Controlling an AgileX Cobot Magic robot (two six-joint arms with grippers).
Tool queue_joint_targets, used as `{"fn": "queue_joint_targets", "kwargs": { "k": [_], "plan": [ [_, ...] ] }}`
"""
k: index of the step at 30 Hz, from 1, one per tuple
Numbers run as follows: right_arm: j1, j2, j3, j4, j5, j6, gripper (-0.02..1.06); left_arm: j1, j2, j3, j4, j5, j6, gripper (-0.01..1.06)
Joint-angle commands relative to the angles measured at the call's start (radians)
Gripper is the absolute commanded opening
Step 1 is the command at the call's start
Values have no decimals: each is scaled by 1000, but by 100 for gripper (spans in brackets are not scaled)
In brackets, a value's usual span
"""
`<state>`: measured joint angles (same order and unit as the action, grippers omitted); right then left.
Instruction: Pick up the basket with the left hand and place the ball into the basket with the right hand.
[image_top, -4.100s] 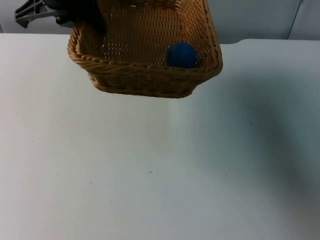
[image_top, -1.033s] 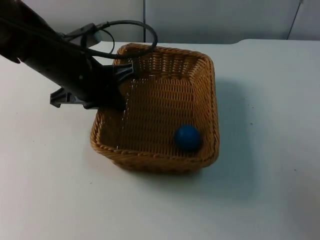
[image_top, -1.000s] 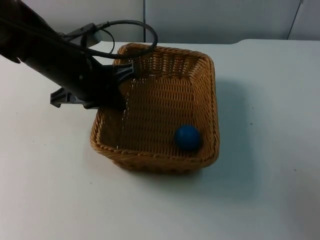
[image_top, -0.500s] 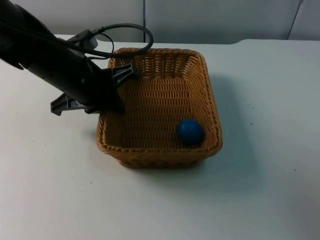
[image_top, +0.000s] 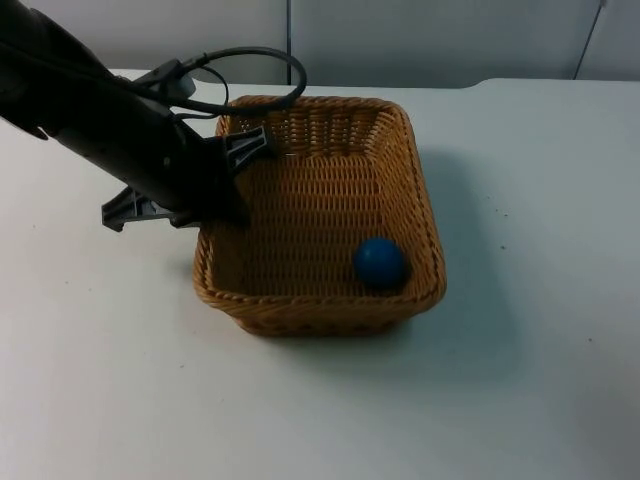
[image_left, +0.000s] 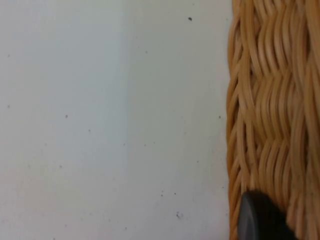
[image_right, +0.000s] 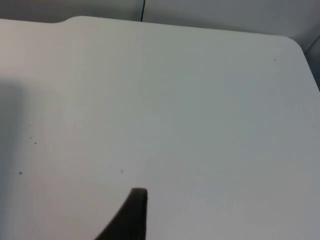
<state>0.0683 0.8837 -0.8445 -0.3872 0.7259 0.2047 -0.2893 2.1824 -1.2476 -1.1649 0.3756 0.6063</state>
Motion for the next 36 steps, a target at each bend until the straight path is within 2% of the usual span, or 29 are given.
{"fn": "queue_joint_targets", "kwargs": {
  "k": [1,5,6,8,9,10,12,13,15,27,30,36],
  "plan": [
    [1,1,3,-5,-13,4,103,-6,-1,-6,-10,-3,-15,0],
    [1,1,3,-7,-15,4,103,-6,-1,-6,16,-1,-15,2],
    [1,1,3,-7,-15,4,103,-7,-1,-6,24,1,-15,8],
    [1,1,3,-7,-19,4,103,-7,-1,-6,34,3,-15,28],
    [1,1,3,-7,-19,4,103,-7,-1,-6,34,3,-15,28],
    [1,1,3,-7,-19,4,103,-7,-1,-6,34,8,-15,46],
    [1,1,3,-7,-19,4,103,-8,-1,-6,34,10,-48,87],
    [1,1,3,-7,-21,4,103,-8,-1,-6,44,10,-53,103],
    [1,1,3,-9,-21,4,103,-8,-1,-6,63,13,-55,105],
    [1,1,3,-9,-29,4,103,-8,-35,-6,118,102,-82,105],
    [1,1,3,-9,-29,4,103,-8,-61,-6,196,107,-149,105],
    [1,1,3,2,-31,4,103,-8,-203,-6,599,130,-463,105]
  ]
}}
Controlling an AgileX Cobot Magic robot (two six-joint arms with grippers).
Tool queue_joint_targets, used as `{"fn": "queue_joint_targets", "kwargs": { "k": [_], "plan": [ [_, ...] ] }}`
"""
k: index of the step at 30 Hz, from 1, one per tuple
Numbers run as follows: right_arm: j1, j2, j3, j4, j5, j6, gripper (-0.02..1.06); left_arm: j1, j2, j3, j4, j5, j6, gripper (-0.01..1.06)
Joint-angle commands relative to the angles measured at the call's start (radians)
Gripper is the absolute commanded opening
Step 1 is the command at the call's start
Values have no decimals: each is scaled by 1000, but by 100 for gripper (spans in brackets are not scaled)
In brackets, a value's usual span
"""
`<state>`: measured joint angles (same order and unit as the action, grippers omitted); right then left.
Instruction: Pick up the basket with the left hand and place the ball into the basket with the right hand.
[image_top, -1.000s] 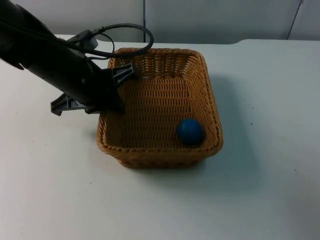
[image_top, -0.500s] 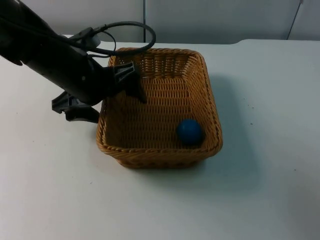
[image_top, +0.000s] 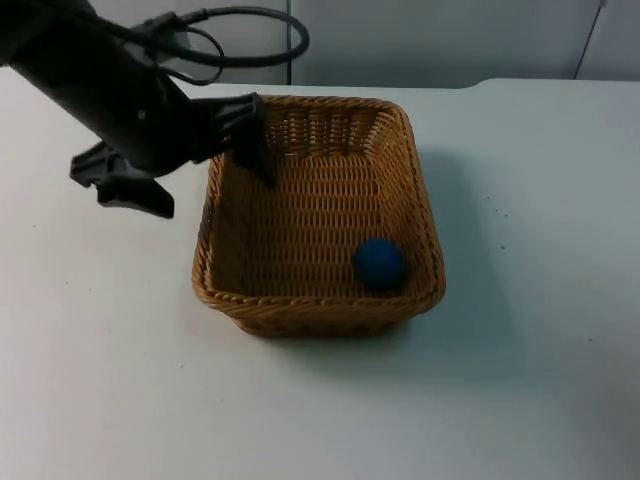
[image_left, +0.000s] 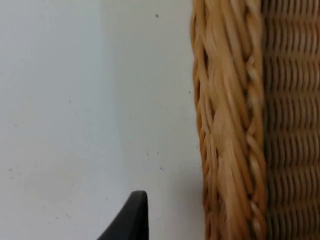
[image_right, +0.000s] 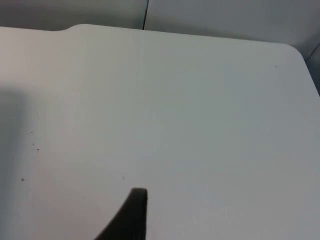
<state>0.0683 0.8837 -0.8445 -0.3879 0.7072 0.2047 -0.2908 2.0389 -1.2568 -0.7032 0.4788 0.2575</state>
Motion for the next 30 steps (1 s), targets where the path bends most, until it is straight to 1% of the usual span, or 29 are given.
{"fn": "queue_joint_targets", "kwargs": {
  "k": [1,4,5,7,8,9,10,11,12,15,18,19,20,22,23,24,25,26,28,29,30],
  "plan": [
    [1,1,3,3,-12,4,103,-7,-59,3,137,27,-114,105],
    [1,1,3,3,-12,4,103,-7,-149,3,303,83,-258,105],
    [1,1,3,3,-12,4,103,-7,-149,3,303,83,-258,105],
    [1,1,3,5,-17,4,103,-7,-197,3,484,115,-359,105],
    [1,1,3,7,-22,4,103,-7,-228,3,670,136,-481,105],
    [1,1,3,15,-26,4,103,-7,-242,3,764,150,-543,105],
    [1,1,3,15,-26,4,103,-7,-242,3,764,150,-543,105],
    [1,1,3,26,-31,4,103,-7,-256,3,849,165,-585,105],
    [1,1,3,35,-35,4,103,-7,-271,3,900,169,-599,105],
    [1,1,3,45,-37,4,103,-7,-296,3,919,178,-597,105],
    [1,1,3,48,-37,4,103,-7,-343,3,872,178,-599,105],
    [1,1,3,48,-37,4,103,-7,-357,1,840,149,-599,105],
    [1,1,3,48,-37,4,103,-7,-357,1,840,149,-599,105],
    [1,1,3,53,-37,4,103,-7,-376,1,805,94,-599,105],
    [1,1,3,53,-37,4,103,-7,-381,1,780,99,-601,105],
    [1,1,3,53,-37,4,103,-7,-383,1,780,111,-601,105],
    [1,1,3,53,-37,4,103,-7,-391,1,793,174,-601,105],
    [1,1,3,53,-37,4,103,-7,-391,1,793,174,-601,105],
    [1,1,3,53,-35,4,103,-7,-414,1,815,272,-597,105],
    [1,1,3,53,-35,4,103,-7,-440,3,846,303,-597,105],
    [1,1,3,53,-35,4,103,-7,-440,3,846,303,-597,105]
  ]
}}
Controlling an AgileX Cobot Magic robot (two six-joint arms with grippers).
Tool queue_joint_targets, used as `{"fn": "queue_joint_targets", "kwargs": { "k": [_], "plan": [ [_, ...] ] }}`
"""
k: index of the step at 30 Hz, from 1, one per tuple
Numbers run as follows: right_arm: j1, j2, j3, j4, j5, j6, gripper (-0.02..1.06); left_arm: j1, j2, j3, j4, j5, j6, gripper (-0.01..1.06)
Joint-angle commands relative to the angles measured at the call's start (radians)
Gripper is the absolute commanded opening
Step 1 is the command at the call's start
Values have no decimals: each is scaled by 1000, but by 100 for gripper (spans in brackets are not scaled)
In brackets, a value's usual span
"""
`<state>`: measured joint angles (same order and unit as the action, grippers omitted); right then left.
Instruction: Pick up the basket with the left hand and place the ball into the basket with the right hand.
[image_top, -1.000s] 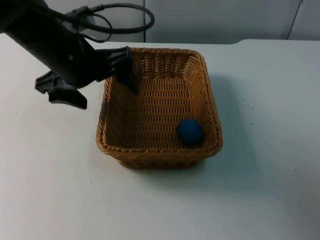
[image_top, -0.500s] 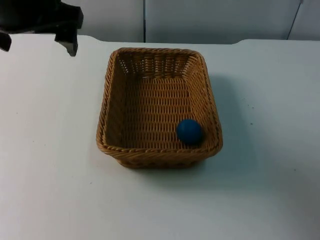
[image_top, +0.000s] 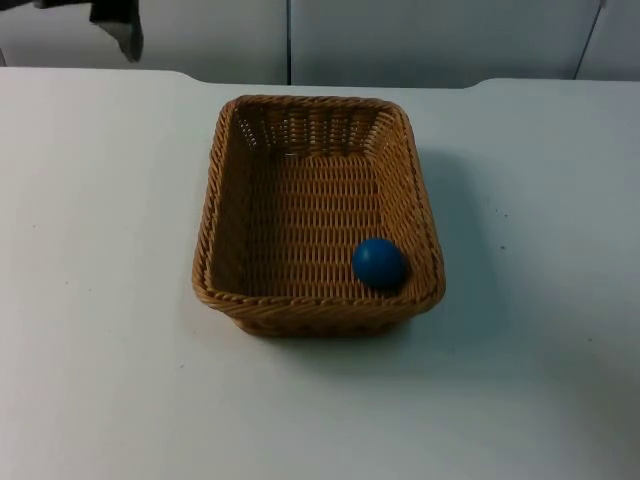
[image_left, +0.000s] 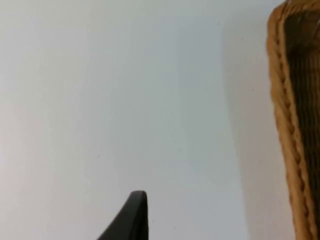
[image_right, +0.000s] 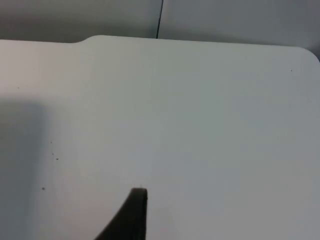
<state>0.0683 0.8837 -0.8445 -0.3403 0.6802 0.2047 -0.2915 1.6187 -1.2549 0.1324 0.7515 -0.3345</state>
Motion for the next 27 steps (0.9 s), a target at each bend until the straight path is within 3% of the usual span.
{"fn": "queue_joint_targets", "kwargs": {
  "k": [1,9,16,20,27],
  "plan": [
    [1,1,3,5,-8,4,103,-6,-54,3,37,40,-5,105],
    [1,1,3,7,-8,4,103,-6,-529,23,135,61,44,105],
    [1,-36,3,48,-6,19,103,-6,-768,121,253,59,46,105],
    [1,-152,3,-107,32,186,103,-6,-861,279,237,60,18,105],
    [26,-357,10,-126,184,223,103,-6,-978,383,202,92,-4,105]
  ]
}}
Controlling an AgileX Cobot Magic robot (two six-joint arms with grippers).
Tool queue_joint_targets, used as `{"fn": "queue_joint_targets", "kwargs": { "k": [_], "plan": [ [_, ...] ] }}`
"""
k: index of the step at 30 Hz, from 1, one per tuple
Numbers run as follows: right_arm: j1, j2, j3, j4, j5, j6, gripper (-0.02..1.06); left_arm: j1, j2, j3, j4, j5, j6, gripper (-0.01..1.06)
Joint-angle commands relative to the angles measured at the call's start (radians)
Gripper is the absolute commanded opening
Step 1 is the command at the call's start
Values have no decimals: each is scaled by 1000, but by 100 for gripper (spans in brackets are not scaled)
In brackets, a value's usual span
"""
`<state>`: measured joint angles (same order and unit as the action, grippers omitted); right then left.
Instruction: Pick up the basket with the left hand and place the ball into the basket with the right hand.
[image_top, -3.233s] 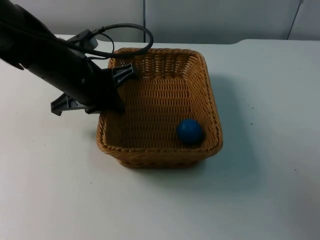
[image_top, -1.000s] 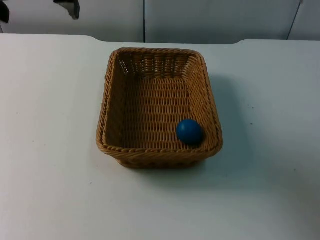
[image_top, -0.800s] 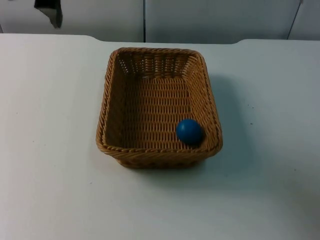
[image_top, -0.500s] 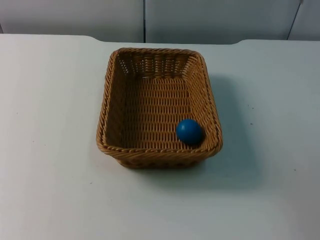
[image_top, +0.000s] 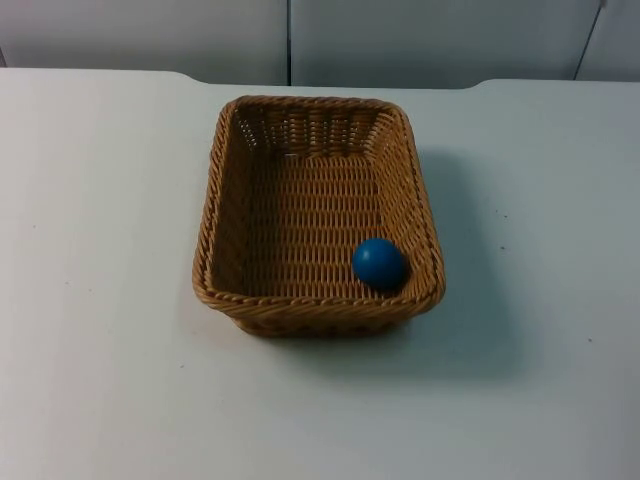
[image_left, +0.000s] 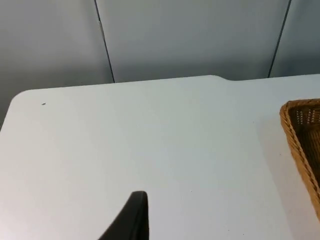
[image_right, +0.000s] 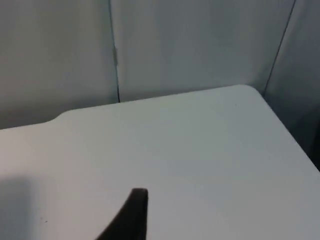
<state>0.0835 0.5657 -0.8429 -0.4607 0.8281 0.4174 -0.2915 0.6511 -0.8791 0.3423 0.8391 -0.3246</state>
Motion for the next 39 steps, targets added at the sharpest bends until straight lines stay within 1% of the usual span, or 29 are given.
{"fn": "queue_joint_targets", "kwargs": {
  "k": [1,3,4,5,6,7,9,10,12,14,16,17,19,21,24,26,27,29,33,37,39],
  "plan": [
    [25,-77,8,13,80,10,103,-6,-55,18,-19,25,-14,105],
    [52,-147,8,59,181,5,103,-6,-111,21,-30,63,-6,105],
    [66,-186,1,88,221,-47,103,-6,-142,21,-46,78,9,105],
    [66,-186,1,88,221,-47,103,-6,-142,21,-46,78,9,105],
    [73,-227,3,133,246,-110,103,-6,-169,21,-59,93,28,105],
    [77,-267,4,182,255,-190,103,-6,-192,21,-72,109,55,105],
    [77,-339,4,273,227,-324,103,-7,-227,23,-110,131,115,105],
    [77,-339,4,273,227,-324,103,-7,-227,23,-110,131,115,105],
    [77,-399,4,333,204,-384,103,-8,-269,51,-161,132,167,105],
    [77,-446,17,340,216,-391,103,-11,-313,93,-206,135,197,105],
    [77,-490,53,374,209,-401,103,-11,-375,147,-232,123,241,105],
    [77,-490,53,374,209,-401,103,-11,-375,147,-232,123,241,105],
    [77,-540,110,394,192,-401,103,-11,-455,188,-241,87,257,105],
    [77,-566,159,414,184,-401,103,-11,-509,207,-239,102,255,105],
    [77,-566,191,427,186,-401,103,-11,-542,214,-232,116,264,105],
    [77,-566,214,440,179,-444,103,-11,-558,218,-239,114,287,105],
    [77,-566,214,440,179,-444,103,-11,-558,218,-239,114,287,105],
    [77,-566,239,470,155,-452,103,-11,-561,218,-257,131,317,105],
    [77,-566,286,497,134,-455,103,-11,-561,232,-262,155,285,105],
    [77,-566,311,493,125,-455,103,-11,-585,315,-287,168,284,105],
    [77,-566,311,493,125,-455,103,-11,-596,333,-294,171,280,105]
  ]
}}
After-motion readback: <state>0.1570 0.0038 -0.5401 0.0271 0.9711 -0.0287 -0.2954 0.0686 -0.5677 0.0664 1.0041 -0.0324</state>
